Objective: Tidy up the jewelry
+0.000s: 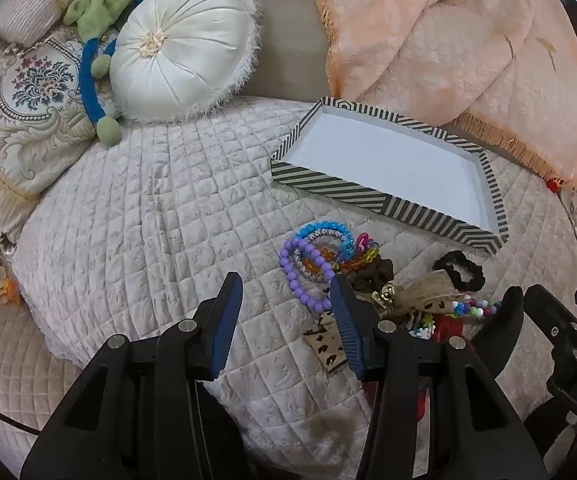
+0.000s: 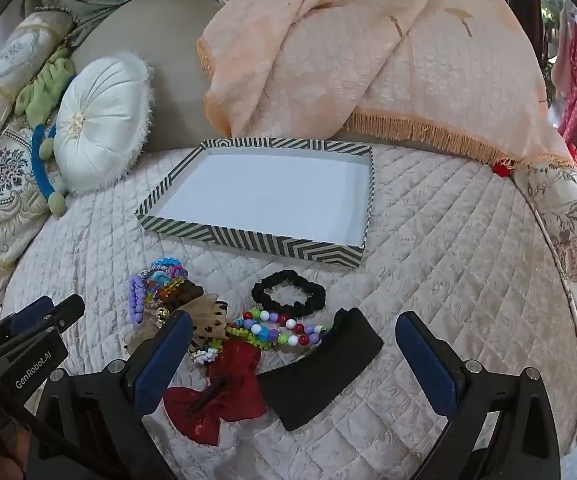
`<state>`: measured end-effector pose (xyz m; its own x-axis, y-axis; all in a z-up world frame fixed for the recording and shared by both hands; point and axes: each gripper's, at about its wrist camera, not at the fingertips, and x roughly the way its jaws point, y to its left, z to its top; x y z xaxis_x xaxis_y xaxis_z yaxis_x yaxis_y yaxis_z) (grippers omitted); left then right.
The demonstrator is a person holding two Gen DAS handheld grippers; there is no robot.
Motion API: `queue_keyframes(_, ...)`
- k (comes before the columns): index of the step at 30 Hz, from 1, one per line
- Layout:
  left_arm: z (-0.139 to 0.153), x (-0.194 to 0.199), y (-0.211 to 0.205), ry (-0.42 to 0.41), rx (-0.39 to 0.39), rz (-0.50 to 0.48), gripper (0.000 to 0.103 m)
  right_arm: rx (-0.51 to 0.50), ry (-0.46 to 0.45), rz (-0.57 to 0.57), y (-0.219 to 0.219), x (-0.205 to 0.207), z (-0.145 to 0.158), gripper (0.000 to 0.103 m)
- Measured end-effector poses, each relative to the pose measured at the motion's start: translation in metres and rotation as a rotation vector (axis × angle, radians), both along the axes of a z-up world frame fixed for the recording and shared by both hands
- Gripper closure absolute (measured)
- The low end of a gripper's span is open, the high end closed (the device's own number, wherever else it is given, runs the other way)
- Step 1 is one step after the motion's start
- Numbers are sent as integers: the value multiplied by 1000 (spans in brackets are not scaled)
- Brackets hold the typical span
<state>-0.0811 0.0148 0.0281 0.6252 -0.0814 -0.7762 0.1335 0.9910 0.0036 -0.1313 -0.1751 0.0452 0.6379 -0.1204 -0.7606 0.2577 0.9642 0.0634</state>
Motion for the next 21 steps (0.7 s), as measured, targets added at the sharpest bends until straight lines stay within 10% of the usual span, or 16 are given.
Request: queue_keyframes(21, -3, -5, -2, 5, 5, 0, 58, 10, -9, 2, 1, -2, -1, 2)
